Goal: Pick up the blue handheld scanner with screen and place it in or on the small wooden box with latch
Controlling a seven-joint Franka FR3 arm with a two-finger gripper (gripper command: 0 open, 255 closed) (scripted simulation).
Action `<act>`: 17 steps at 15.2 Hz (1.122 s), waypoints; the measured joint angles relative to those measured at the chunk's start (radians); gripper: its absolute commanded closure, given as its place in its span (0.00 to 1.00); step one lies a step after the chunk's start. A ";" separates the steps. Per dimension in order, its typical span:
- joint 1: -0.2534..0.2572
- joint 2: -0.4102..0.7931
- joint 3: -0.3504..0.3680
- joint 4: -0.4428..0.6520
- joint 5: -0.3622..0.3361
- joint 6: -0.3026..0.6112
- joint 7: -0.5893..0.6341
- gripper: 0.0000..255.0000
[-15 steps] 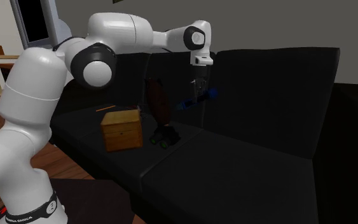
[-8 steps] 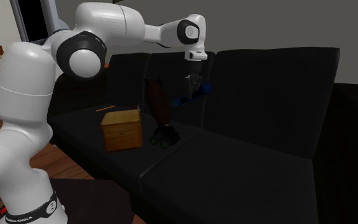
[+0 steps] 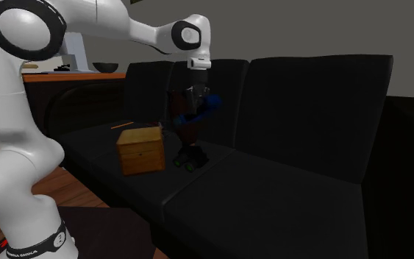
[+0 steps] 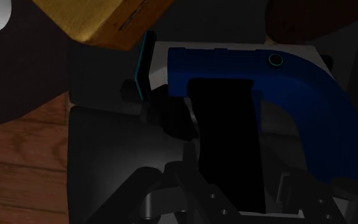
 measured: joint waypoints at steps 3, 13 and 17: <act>-0.012 -0.148 -0.006 -0.135 0.092 0.019 -0.030 1.00; 0.087 -0.555 -0.063 -0.461 0.317 -0.004 -0.072 1.00; 0.149 -0.691 -0.079 -0.540 0.379 -0.051 -0.053 1.00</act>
